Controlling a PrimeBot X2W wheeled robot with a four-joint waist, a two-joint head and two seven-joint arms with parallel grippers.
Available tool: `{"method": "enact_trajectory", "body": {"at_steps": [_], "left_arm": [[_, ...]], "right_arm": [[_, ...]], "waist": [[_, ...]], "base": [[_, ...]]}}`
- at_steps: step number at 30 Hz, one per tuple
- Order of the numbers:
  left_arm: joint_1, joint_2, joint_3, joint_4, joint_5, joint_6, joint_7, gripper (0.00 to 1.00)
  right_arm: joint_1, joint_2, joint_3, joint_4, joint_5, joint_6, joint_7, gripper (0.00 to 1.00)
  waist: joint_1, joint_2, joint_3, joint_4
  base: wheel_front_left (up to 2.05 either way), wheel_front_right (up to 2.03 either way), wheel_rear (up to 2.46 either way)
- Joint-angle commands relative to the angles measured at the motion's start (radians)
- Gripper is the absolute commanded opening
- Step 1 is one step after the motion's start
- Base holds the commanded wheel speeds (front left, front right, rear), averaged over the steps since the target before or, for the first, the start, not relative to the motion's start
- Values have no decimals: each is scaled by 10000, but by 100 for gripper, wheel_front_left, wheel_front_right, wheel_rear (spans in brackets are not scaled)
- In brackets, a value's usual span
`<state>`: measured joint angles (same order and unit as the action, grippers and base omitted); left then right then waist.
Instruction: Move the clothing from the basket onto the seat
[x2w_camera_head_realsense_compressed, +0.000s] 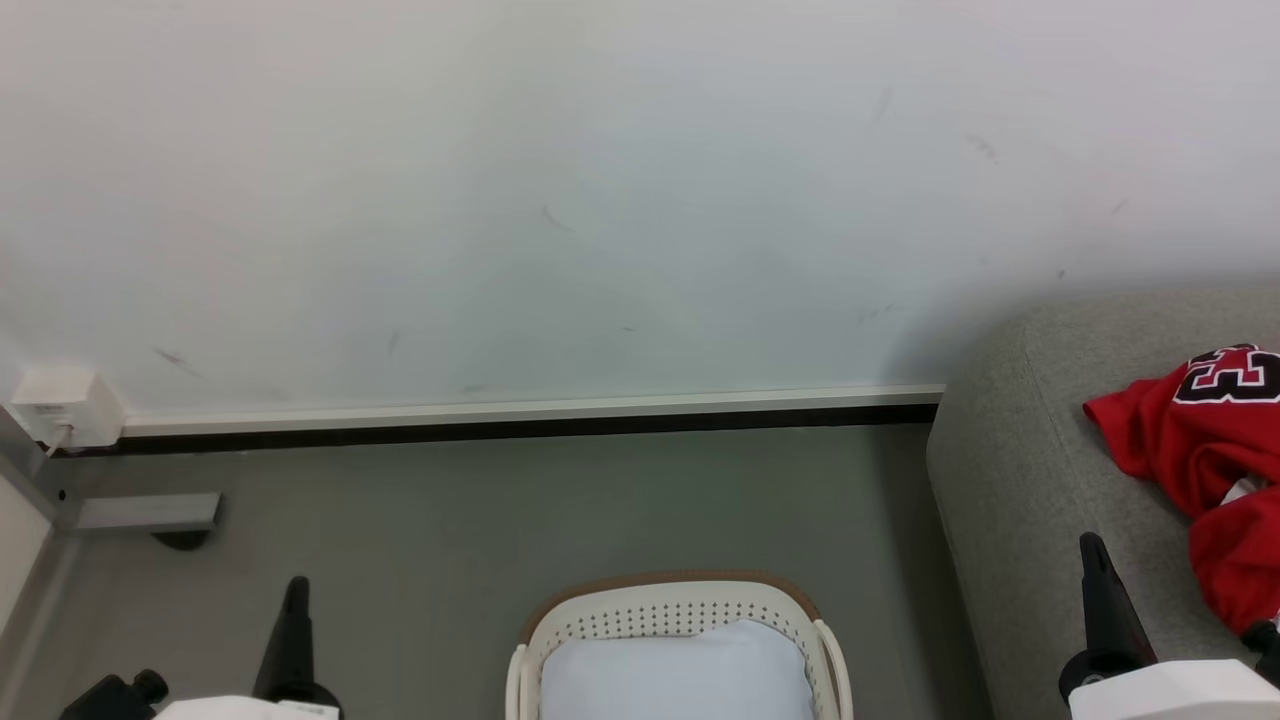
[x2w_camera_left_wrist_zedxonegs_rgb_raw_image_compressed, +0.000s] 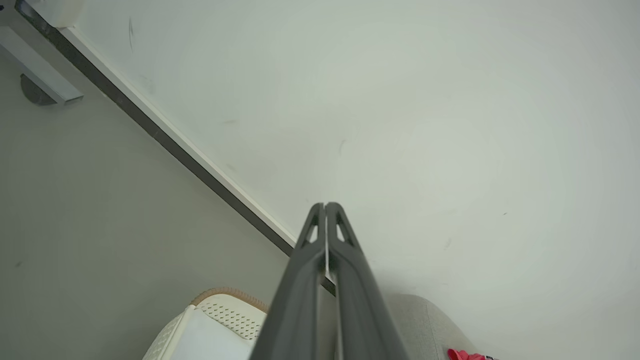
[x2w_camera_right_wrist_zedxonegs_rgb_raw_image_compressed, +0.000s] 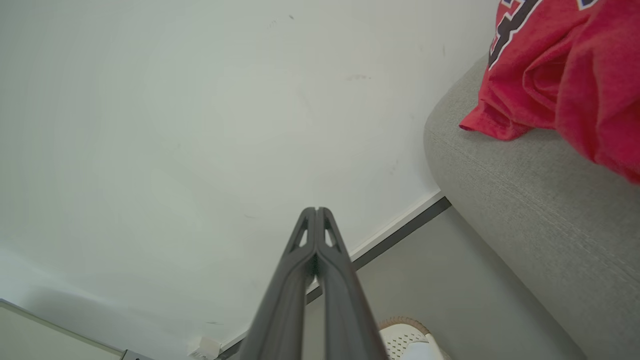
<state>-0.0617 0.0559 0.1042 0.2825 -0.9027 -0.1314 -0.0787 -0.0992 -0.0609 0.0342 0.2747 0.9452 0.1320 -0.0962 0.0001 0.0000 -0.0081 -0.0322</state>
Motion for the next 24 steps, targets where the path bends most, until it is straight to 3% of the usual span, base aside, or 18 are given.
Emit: {"method": "enact_trajectory", "body": {"at_steps": [1, 24], "left_arm": [[-241, 53, 44, -159, -370, 4, 81, 0], [-350, 22, 68, -249, -2835, 7, 772, 0]], "right_arm": [[-141, -65, -74, -155, 347, -8, 73, 0], [-132, -83, -506, -221, 2735, -12, 746, 0]], "waist": [[-1, 0, 2, 7], [-1, 0, 34, 97]], "base": [[0, 0, 0], [0, 0, 0]]}}
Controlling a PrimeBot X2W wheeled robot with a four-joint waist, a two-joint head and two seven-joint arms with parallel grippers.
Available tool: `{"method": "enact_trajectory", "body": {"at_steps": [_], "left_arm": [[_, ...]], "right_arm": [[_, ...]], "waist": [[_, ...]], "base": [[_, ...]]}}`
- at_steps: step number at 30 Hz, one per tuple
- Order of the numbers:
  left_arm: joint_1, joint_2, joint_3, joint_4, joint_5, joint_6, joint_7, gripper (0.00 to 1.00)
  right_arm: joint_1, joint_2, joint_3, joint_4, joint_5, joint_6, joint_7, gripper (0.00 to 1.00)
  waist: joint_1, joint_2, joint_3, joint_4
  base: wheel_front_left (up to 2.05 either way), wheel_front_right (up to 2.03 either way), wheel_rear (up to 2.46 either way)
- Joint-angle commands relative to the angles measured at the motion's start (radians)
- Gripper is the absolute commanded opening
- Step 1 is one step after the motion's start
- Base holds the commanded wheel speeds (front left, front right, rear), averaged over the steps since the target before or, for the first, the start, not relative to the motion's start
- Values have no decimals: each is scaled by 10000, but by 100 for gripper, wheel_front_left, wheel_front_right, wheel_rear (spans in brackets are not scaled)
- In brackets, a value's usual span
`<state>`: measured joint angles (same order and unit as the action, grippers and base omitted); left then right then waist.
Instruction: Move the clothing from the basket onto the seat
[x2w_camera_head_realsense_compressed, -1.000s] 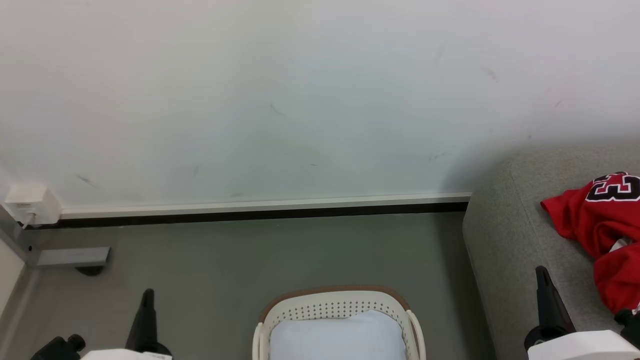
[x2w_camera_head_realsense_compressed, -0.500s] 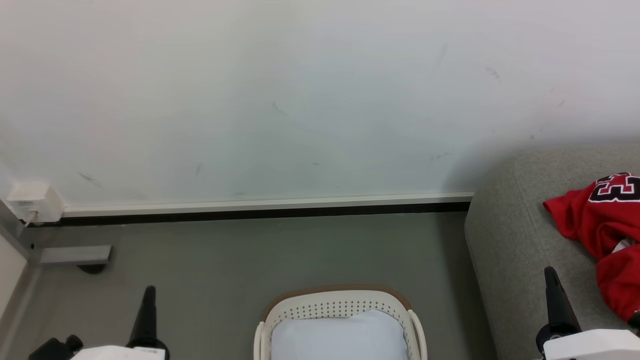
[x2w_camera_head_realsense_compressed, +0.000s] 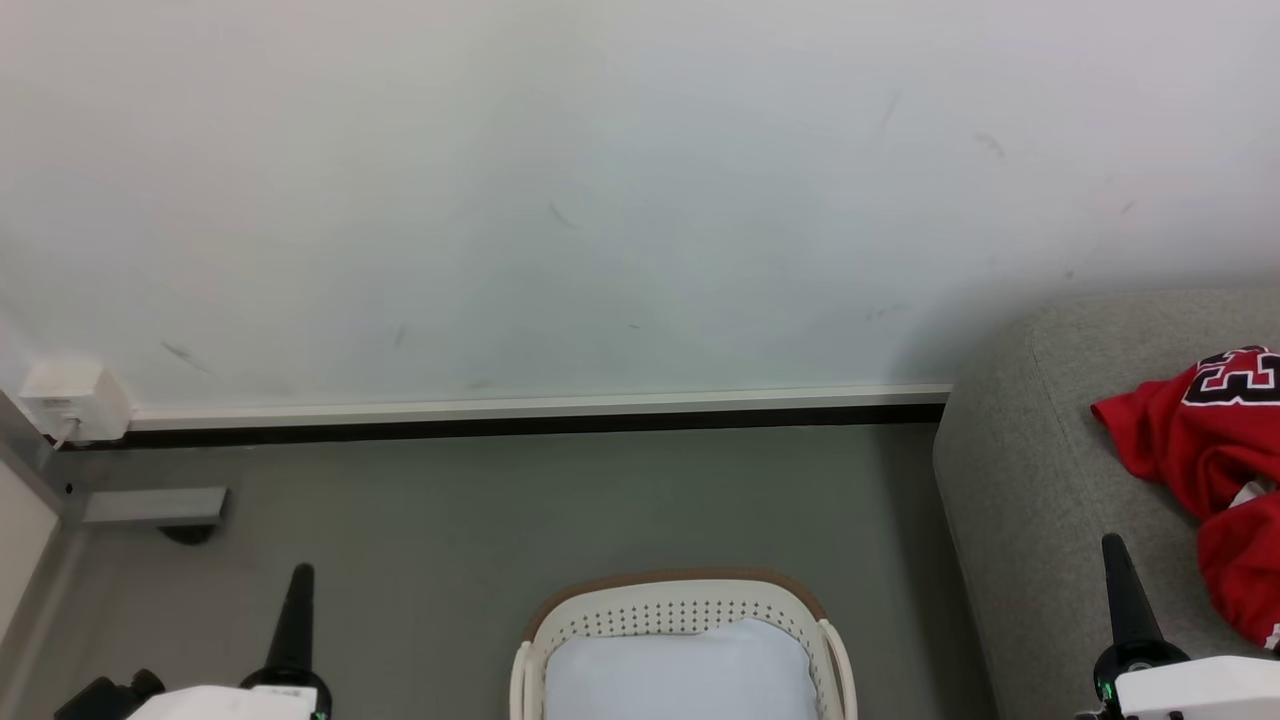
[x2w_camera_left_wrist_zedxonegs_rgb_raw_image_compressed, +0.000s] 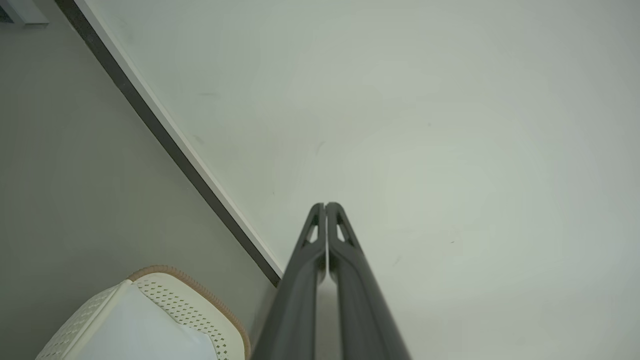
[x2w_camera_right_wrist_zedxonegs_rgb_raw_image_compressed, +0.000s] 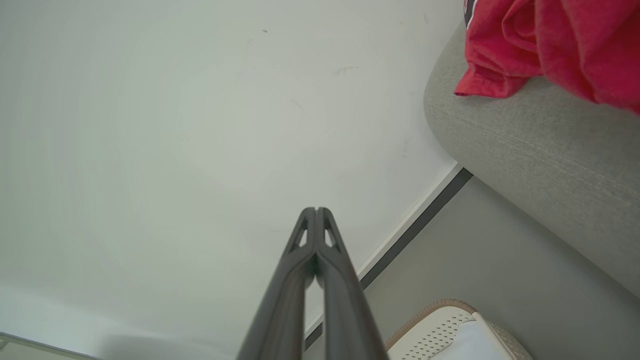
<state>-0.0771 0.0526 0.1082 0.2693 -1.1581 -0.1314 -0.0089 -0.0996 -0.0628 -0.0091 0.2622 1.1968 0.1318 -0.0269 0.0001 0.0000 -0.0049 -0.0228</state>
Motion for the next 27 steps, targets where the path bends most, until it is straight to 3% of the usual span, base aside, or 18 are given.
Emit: {"method": "enact_trajectory", "body": {"at_steps": [1, 27], "left_arm": [[-200, 52, 30, -118, -382, 7, 96, 0], [-279, 21, 52, -189, -2571, 9, 718, 0]], "right_arm": [[-128, -63, -91, -97, 316, -11, 77, 0], [-119, -50, -505, -167, 2430, -15, 700, 0]], "waist": [[-1, 0, 3, 8], [-1, 0, 39, 110]], "base": [[0, 0, 0], [0, 0, 0]]}}
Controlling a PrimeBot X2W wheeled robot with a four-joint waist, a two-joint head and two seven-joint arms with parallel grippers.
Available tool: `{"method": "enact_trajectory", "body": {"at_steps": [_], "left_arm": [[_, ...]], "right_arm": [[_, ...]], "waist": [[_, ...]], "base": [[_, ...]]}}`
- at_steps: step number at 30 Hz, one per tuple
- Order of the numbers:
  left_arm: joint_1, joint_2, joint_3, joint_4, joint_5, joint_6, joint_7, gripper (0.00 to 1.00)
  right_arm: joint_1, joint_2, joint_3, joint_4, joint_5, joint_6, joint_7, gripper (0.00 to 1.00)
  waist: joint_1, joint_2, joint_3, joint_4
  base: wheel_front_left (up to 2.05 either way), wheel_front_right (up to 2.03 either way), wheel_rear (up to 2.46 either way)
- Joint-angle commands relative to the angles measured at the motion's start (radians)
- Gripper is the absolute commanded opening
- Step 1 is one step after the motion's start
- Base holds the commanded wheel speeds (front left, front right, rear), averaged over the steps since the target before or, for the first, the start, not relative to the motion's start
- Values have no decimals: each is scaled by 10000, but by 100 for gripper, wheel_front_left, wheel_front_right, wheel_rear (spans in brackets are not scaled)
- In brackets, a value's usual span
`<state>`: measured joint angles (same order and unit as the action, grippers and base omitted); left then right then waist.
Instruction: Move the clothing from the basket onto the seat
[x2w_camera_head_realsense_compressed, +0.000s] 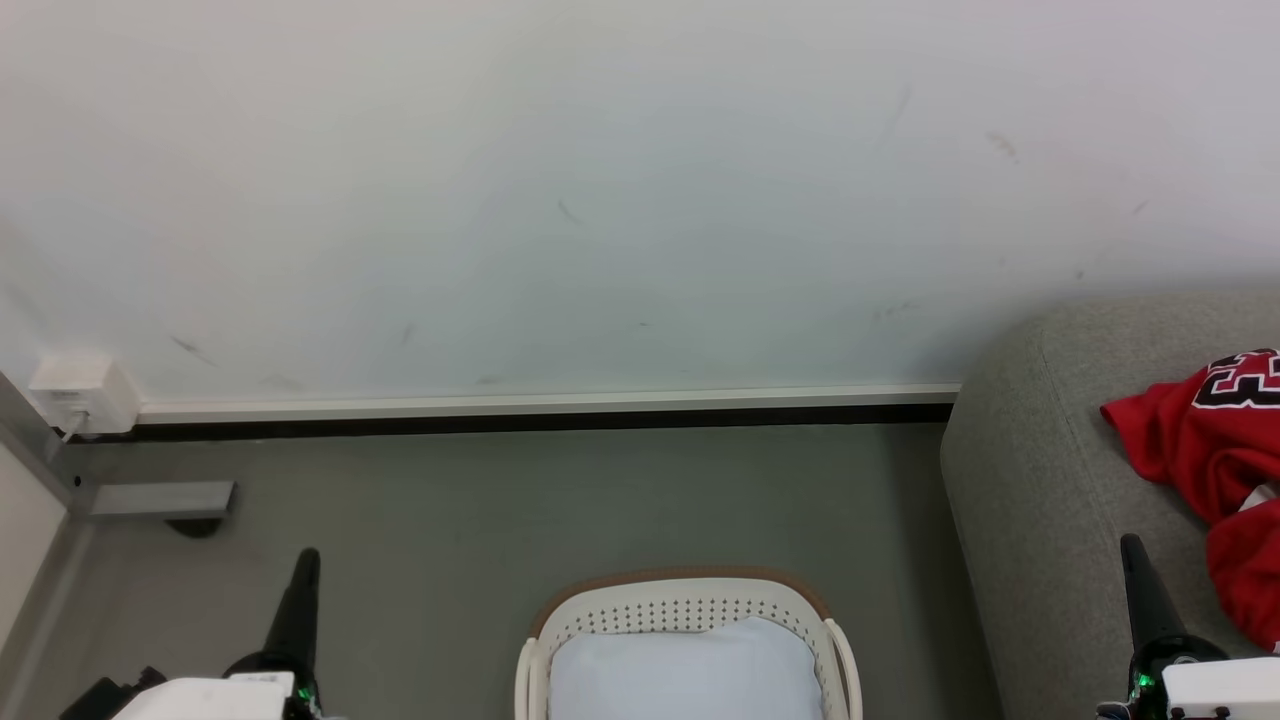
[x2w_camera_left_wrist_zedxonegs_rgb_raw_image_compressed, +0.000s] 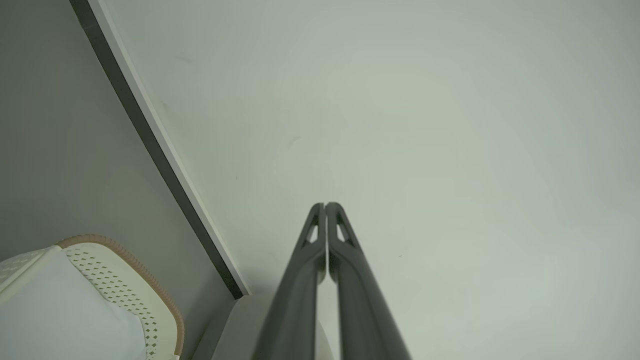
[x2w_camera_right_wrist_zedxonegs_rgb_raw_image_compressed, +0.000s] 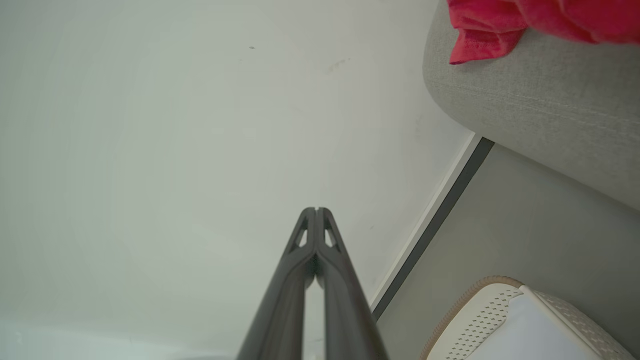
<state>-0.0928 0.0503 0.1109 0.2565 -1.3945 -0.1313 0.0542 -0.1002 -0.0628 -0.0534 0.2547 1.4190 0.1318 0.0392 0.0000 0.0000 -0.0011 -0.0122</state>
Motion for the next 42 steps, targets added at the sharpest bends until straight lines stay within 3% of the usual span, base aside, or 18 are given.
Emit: {"method": "enact_trajectory", "body": {"at_steps": [1, 30, 42], "left_arm": [[-126, 43, 26, -63, -298, 7, 106, 0], [-201, 9, 44, -130, -2225, 11, 625, 0], [-198, 9, 42, -128, -2243, 11, 642, 0]], "right_arm": [[-112, -50, -78, -94, 270, -15, 66, 0], [-102, -14, -453, -138, 2080, -21, 640, 0], [-104, 12, -484, -131, 2053, -21, 646, 0]], "waist": [[0, 0, 3, 8], [0, 0, 41, 119], [0, 0, 42, 122]], "base": [[0, 0, 0], [0, 0, 0], [0, 0, 0]]}}
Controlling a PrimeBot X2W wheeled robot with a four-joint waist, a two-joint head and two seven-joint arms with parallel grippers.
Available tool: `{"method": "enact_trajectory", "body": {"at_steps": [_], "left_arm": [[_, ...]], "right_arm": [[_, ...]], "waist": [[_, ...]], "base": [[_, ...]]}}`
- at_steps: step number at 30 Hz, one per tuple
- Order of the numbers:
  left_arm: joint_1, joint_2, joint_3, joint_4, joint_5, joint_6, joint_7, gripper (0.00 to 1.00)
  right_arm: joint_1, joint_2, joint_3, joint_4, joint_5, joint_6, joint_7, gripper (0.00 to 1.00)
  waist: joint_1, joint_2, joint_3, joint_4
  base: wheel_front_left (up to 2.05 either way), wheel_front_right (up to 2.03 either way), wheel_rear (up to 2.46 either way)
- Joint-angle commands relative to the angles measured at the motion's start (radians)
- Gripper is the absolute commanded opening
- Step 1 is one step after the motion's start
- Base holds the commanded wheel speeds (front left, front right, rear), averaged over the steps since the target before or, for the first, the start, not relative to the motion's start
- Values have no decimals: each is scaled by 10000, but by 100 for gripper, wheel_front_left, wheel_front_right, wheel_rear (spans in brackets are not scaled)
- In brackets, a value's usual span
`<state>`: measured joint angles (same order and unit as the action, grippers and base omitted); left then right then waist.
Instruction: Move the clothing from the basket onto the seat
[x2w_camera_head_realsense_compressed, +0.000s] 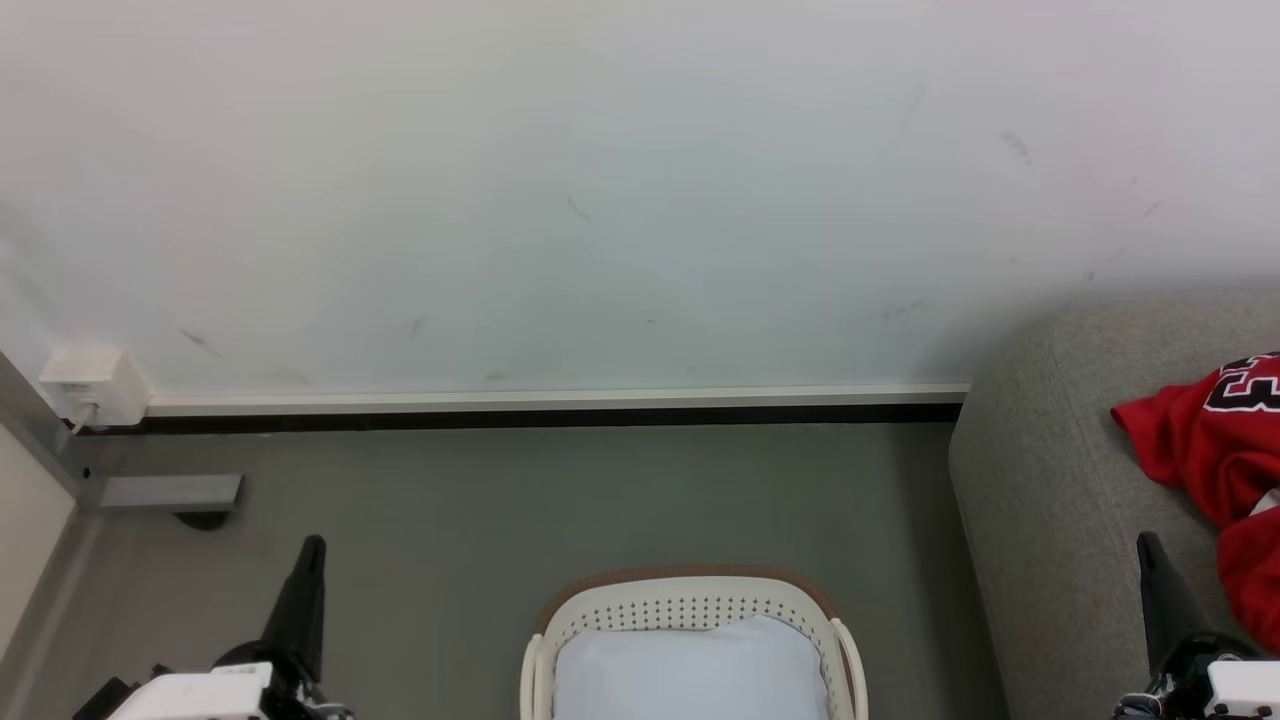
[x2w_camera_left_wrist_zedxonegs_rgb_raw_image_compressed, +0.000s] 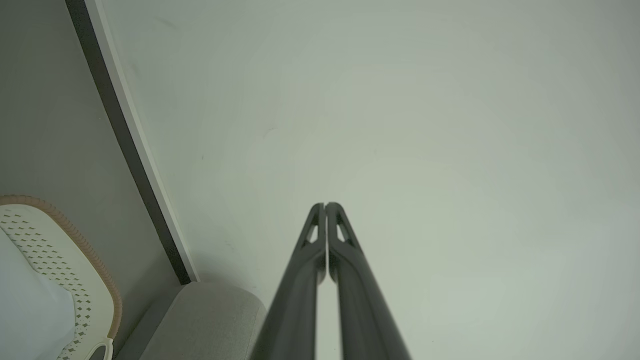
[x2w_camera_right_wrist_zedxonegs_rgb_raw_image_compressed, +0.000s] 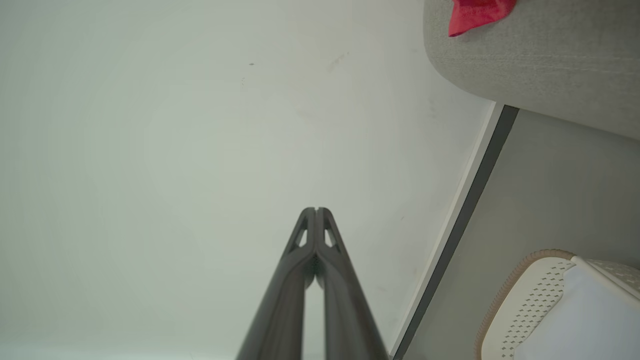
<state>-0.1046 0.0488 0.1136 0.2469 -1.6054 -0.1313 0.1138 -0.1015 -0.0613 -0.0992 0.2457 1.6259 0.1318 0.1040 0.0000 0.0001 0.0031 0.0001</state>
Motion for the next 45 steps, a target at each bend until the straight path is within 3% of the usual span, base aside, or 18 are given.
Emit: {"method": "enact_trajectory", "body": {"at_steps": [1, 45], "left_arm": [[-79, 24, 15, -32, -133, 11, 46, 0], [-78, 24, 11, -33, -137, 11, 43, 0]], "right_arm": [[-92, -1, -28, -39, -19, -21, 0, 0], [-103, 57, -106, -32, -94, -21, 68, 0]], "waist": [[0, -1, 0, -1], [0, -1, 0, -1]], "base": [[0, 0, 0], [0, 0, 0]]}}
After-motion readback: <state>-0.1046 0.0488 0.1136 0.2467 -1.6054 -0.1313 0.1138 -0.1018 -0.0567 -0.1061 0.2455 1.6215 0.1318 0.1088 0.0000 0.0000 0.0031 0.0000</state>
